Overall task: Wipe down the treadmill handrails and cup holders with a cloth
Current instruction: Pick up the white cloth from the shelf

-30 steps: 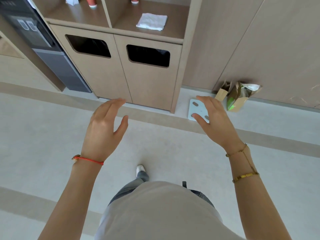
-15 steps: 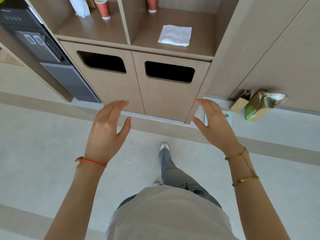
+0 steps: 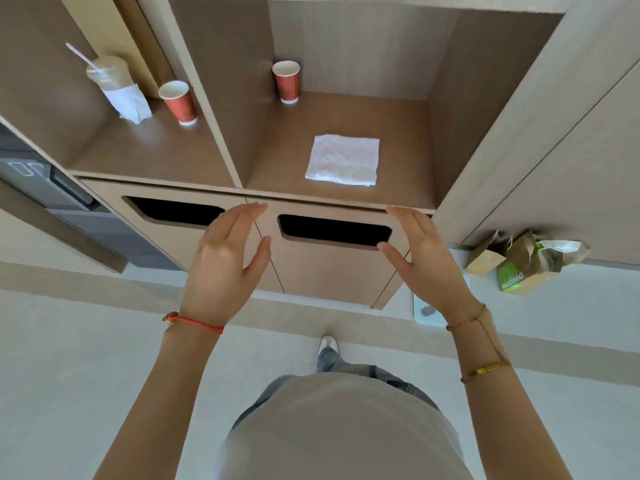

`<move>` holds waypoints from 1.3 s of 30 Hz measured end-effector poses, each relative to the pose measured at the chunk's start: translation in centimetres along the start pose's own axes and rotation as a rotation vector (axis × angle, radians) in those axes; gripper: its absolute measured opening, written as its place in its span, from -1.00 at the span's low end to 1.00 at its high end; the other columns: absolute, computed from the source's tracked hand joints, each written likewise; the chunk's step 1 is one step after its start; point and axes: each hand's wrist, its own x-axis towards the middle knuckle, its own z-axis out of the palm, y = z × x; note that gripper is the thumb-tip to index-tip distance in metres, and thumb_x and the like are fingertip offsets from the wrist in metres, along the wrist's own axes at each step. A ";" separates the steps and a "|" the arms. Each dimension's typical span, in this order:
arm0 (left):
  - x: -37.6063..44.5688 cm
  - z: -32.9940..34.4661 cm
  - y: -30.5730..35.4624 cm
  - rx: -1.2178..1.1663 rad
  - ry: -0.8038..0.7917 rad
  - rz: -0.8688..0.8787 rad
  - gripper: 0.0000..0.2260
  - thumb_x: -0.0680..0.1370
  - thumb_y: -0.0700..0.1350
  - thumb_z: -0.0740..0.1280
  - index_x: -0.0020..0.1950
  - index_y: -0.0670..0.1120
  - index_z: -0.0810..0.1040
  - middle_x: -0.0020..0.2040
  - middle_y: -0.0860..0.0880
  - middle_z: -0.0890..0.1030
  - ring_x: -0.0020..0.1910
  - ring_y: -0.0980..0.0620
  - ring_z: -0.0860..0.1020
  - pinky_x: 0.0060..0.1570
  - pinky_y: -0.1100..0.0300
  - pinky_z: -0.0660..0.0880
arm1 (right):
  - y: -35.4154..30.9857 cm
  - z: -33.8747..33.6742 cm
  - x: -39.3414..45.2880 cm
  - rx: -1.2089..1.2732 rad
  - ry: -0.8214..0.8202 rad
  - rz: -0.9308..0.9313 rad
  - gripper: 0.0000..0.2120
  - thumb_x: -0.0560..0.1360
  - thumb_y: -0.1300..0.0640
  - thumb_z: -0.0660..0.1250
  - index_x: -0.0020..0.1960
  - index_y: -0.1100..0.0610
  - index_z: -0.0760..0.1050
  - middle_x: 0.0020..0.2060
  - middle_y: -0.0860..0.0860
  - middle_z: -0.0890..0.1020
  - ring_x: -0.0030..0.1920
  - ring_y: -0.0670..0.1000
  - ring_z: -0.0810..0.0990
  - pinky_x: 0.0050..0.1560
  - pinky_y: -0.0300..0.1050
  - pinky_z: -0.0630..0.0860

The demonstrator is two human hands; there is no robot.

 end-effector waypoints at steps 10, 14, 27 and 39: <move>11.4 5.5 -4.2 -0.015 -0.050 0.013 -0.65 0.59 -0.20 0.30 0.38 -0.15 0.47 0.26 -0.14 0.54 0.24 -0.15 0.51 0.26 -0.09 0.46 | 2.2 1.4 12.4 -0.014 0.002 0.009 -0.57 0.61 0.07 0.27 0.44 0.14 0.35 0.36 0.05 0.42 0.33 0.05 0.39 0.33 -0.09 0.38; 14.3 8.5 -6.7 0.035 -0.082 0.024 -0.65 0.58 -0.22 0.30 0.37 -0.16 0.48 0.22 -0.15 0.56 0.21 -0.15 0.51 0.30 -0.06 0.44 | 3.8 3.1 16.4 -0.068 0.007 0.062 -0.58 0.61 0.07 0.27 0.42 0.18 0.36 0.38 0.10 0.41 0.34 0.11 0.39 0.37 -0.01 0.36; 19.0 15.5 -12.3 0.103 -0.324 -0.043 -0.64 0.61 -0.15 0.25 0.41 -0.15 0.45 0.36 -0.12 0.51 0.35 -0.12 0.45 0.33 -0.09 0.38 | 7.7 11.6 26.5 -0.165 -0.255 0.207 -0.20 0.51 -0.25 0.30 0.58 0.06 0.06 0.56 0.06 0.11 0.57 0.14 -0.02 0.56 0.15 -0.07; 18.6 16.6 -13.3 0.062 -0.414 -0.076 -0.64 0.62 -0.12 0.23 0.42 -0.12 0.44 0.38 -0.07 0.49 0.42 -0.06 0.37 0.43 0.02 0.24 | 7.2 14.2 25.2 -0.289 0.003 0.252 -0.49 0.49 -0.16 0.34 0.34 0.08 0.44 0.28 0.04 0.48 0.25 0.16 0.39 0.17 0.07 0.35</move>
